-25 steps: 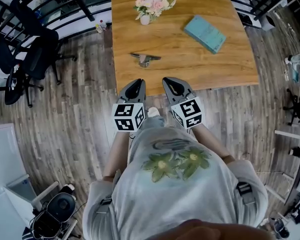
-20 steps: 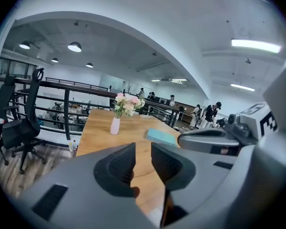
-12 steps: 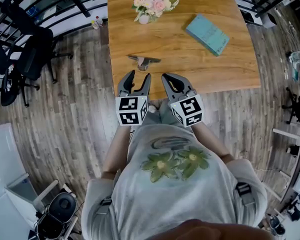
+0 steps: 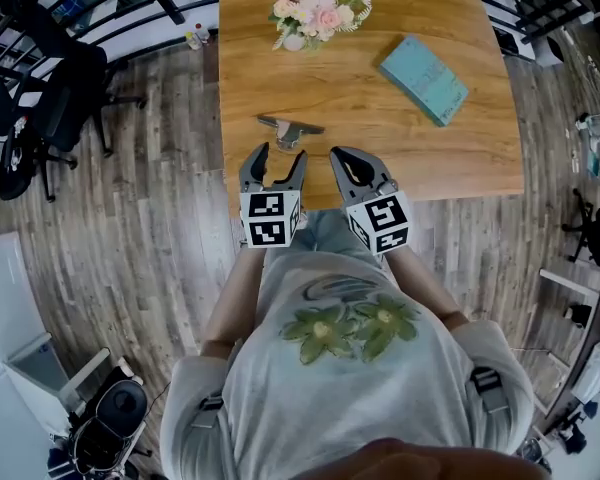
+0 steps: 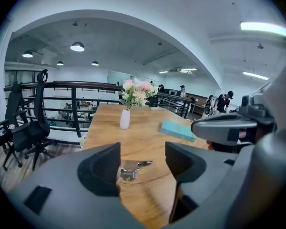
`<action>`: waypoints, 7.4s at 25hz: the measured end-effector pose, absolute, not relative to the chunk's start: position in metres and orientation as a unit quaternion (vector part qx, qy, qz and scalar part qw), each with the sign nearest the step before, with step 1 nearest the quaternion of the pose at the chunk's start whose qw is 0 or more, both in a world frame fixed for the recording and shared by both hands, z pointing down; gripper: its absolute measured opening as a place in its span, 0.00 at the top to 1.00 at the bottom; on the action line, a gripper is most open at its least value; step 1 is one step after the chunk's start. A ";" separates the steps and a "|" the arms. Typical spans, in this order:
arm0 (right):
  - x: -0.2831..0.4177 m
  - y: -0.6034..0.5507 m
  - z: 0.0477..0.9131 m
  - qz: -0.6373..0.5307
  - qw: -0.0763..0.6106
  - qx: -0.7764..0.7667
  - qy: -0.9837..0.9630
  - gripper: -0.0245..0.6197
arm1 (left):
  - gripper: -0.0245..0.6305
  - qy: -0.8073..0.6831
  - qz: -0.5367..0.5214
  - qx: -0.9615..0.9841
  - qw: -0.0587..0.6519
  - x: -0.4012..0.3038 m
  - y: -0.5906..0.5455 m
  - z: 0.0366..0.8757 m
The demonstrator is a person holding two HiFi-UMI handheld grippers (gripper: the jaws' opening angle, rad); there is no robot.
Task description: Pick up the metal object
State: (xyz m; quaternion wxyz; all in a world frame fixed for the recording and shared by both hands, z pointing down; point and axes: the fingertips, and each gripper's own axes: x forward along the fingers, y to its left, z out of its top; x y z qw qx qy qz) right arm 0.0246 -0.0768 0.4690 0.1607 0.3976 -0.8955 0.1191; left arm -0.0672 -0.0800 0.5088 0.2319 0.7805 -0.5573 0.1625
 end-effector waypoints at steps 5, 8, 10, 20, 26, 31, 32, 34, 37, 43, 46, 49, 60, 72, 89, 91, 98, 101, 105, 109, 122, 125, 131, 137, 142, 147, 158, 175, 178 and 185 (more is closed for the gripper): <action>0.022 -0.100 0.476 0.124 0.167 0.388 -0.898 0.95 | 0.50 -0.561 0.189 0.766 0.251 -0.070 -0.095 0.531; 0.018 -0.106 0.482 0.129 0.172 0.378 -0.901 0.95 | 0.49 -0.563 0.204 0.757 0.262 -0.068 -0.100 0.544; 0.017 -0.110 0.489 0.133 0.177 0.373 -0.901 0.95 | 0.48 -0.565 0.209 0.752 0.268 -0.067 -0.103 0.552; 0.020 -0.136 0.513 0.155 0.194 0.364 -0.898 0.95 | 0.48 -0.567 0.244 0.732 0.288 -0.066 -0.123 0.588; 0.019 -0.142 0.524 0.161 0.201 0.357 -0.898 0.95 | 0.47 -0.579 0.267 0.712 0.293 -0.070 -0.128 0.612; 0.016 -0.148 0.531 0.166 0.205 0.350 -0.899 0.95 | 0.47 -0.573 0.281 0.707 0.306 -0.069 -0.132 0.629; 0.015 -0.148 0.532 0.167 0.205 0.348 -0.899 0.95 | 0.47 -0.571 0.284 0.706 0.306 -0.068 -0.133 0.632; 0.013 -0.149 0.535 0.169 0.207 0.344 -0.900 0.95 | 0.47 -0.571 0.290 0.704 0.307 -0.069 -0.135 0.637; 0.011 -0.148 0.539 0.172 0.211 0.339 -0.900 0.95 | 0.47 -0.571 0.297 0.700 0.311 -0.070 -0.137 0.646; 0.012 -0.151 0.544 0.177 0.215 0.339 -0.899 0.95 | 0.47 -0.571 0.304 0.690 0.324 -0.070 -0.140 0.660; 0.013 -0.153 0.545 0.179 0.217 0.340 -0.897 0.95 | 0.47 -0.568 0.310 0.688 0.329 -0.070 -0.141 0.666; 0.013 -0.154 0.547 0.182 0.218 0.339 -0.897 0.95 | 0.47 -0.562 0.316 0.690 0.331 -0.068 -0.140 0.671; 0.008 -0.155 0.547 0.185 0.220 0.334 -0.898 0.95 | 0.47 -0.558 0.329 0.687 0.330 -0.071 -0.141 0.679; 0.012 -0.152 0.549 0.188 0.222 0.335 -0.896 0.95 | 0.50 -0.551 0.331 0.696 0.321 -0.070 -0.140 0.680; 0.016 -0.148 0.544 0.183 0.220 0.335 -0.898 0.95 | 0.51 -0.561 0.310 0.714 0.283 -0.072 -0.147 0.657; 0.016 -0.149 0.542 0.180 0.219 0.336 -0.898 0.95 | 0.51 -0.564 0.302 0.717 0.278 -0.072 -0.149 0.650; 0.016 -0.146 0.533 0.175 0.212 0.337 -0.901 0.95 | 0.51 -0.567 0.285 0.727 0.264 -0.070 -0.152 0.627; 0.018 -0.143 0.528 0.170 0.209 0.339 -0.901 0.95 | 0.51 -0.567 0.279 0.731 0.258 -0.070 -0.151 0.617; 0.020 -0.144 0.522 0.161 0.210 0.344 -0.901 0.95 | 0.51 -0.568 0.270 0.736 0.250 -0.071 -0.152 0.602; 0.021 -0.149 0.513 0.154 0.206 0.350 -0.901 0.95 | 0.51 -0.567 0.258 0.744 0.242 -0.072 -0.153 0.582; 0.035 -0.157 0.491 0.143 0.188 0.372 -0.898 0.95 | 0.51 -0.566 0.225 0.768 0.199 -0.071 -0.160 0.525; 0.034 -0.159 0.487 0.140 0.185 0.377 -0.897 0.95 | 0.51 -0.566 0.218 0.772 0.191 -0.074 -0.161 0.514; 0.036 -0.160 0.476 0.140 0.173 0.379 -0.898 0.95 | 0.51 -0.567 0.197 0.780 0.177 -0.074 -0.164 0.490; 0.035 -0.160 0.464 0.142 0.155 0.379 -0.901 0.95 | 0.51 -0.570 0.174 0.786 0.168 -0.073 -0.164 0.473; 0.045 -0.156 0.452 0.138 0.144 0.378 -0.904 0.95 | 0.51 -0.575 0.160 0.787 0.158 -0.063 -0.161 0.455; 0.037 -0.156 0.451 0.135 0.146 0.377 -0.905 0.95 | 0.51 -0.579 0.146 0.787 0.158 -0.072 -0.163 0.447; 0.038 -0.154 0.444 0.128 0.139 0.376 -0.907 0.95 | 0.51 -0.585 0.128 0.787 0.147 -0.071 -0.162 0.435; 0.035 -0.147 0.429 0.116 0.132 0.368 -0.913 0.95 | 0.51 -0.585 0.110 0.791 0.142 -0.068 -0.163 0.427; 0.034 -0.147 0.427 0.115 0.132 0.366 -0.914 0.95 | 0.51 -0.585 0.108 0.792 0.142 -0.068 -0.165 0.426; 0.032 -0.147 0.427 0.113 0.137 0.359 -0.916 0.95 | 0.51 -0.584 0.109 0.791 0.145 -0.070 -0.165 0.429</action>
